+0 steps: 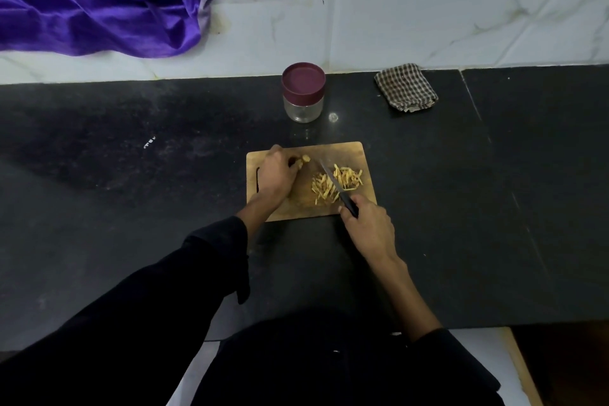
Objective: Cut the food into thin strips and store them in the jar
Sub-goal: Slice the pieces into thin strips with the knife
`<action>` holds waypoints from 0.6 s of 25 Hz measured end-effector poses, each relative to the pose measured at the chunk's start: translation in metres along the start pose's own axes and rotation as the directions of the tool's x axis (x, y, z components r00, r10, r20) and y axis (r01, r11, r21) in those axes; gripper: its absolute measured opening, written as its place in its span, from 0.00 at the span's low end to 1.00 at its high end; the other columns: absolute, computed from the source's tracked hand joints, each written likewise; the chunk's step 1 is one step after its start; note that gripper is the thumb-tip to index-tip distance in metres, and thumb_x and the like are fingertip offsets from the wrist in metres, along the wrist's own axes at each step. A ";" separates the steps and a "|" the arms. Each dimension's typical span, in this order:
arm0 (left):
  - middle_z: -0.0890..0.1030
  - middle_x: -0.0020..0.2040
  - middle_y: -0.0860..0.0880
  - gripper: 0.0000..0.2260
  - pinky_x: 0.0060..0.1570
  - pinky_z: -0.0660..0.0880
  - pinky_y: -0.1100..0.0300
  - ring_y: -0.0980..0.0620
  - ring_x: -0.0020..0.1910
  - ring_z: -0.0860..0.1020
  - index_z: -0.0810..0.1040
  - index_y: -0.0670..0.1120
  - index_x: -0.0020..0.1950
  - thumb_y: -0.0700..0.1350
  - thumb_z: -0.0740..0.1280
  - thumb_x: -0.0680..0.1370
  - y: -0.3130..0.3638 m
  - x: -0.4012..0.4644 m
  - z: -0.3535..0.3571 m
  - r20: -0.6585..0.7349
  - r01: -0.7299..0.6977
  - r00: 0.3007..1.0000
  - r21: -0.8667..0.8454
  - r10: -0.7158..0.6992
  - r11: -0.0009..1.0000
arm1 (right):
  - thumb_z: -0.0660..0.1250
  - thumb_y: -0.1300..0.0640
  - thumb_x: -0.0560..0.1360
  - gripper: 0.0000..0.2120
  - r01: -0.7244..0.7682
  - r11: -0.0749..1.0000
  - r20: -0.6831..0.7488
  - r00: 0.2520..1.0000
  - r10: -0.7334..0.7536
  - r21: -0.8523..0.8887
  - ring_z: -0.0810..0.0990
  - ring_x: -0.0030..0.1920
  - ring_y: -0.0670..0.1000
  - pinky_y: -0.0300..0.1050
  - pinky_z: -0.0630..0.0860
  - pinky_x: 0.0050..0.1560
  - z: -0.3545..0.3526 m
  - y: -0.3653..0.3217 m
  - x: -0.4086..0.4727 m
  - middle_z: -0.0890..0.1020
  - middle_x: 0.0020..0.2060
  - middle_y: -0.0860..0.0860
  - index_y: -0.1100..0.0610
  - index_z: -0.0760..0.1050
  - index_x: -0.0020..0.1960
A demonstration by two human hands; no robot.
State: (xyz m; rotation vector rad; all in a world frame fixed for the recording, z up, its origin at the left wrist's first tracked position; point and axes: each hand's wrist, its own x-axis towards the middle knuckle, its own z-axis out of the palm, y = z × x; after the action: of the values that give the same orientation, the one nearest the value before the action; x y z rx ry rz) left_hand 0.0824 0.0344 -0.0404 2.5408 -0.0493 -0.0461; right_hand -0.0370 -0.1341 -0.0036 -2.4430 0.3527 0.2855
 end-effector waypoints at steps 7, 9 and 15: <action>0.76 0.54 0.50 0.10 0.49 0.78 0.56 0.54 0.48 0.77 0.79 0.47 0.57 0.45 0.68 0.76 -0.004 0.003 -0.003 0.069 -0.101 0.993 0.037 0.099 0.994 | 0.64 0.50 0.80 0.08 0.013 1.000 0.037 0.999 -0.013 -0.005 0.81 0.47 0.53 0.57 0.79 0.51 0.003 -0.002 0.004 0.80 0.44 0.50 0.52 0.74 0.56; 0.77 0.53 0.50 0.10 0.48 0.78 0.56 0.53 0.47 0.77 0.79 0.47 0.58 0.45 0.65 0.78 -0.004 0.004 -0.002 0.076 -0.125 0.990 0.057 0.120 0.991 | 0.64 0.49 0.80 0.08 0.014 1.000 0.037 0.999 -0.014 -0.002 0.81 0.47 0.53 0.57 0.79 0.50 0.003 -0.002 0.004 0.81 0.44 0.50 0.51 0.75 0.56; 0.79 0.53 0.48 0.09 0.48 0.76 0.59 0.52 0.48 0.78 0.81 0.45 0.56 0.42 0.64 0.79 -0.010 -0.015 -0.015 -0.014 -0.211 0.977 -0.013 0.211 0.977 | 0.64 0.48 0.80 0.08 0.032 0.999 0.044 0.999 -0.032 -0.002 0.81 0.44 0.53 0.57 0.80 0.48 0.007 -0.004 0.003 0.80 0.42 0.50 0.51 0.75 0.55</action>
State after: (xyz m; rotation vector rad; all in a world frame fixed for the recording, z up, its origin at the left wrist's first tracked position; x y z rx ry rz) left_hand 0.0687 0.0522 -0.0336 2.5068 -0.3118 0.0531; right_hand -0.0339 -0.1268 -0.0071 -2.4386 0.2943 0.3249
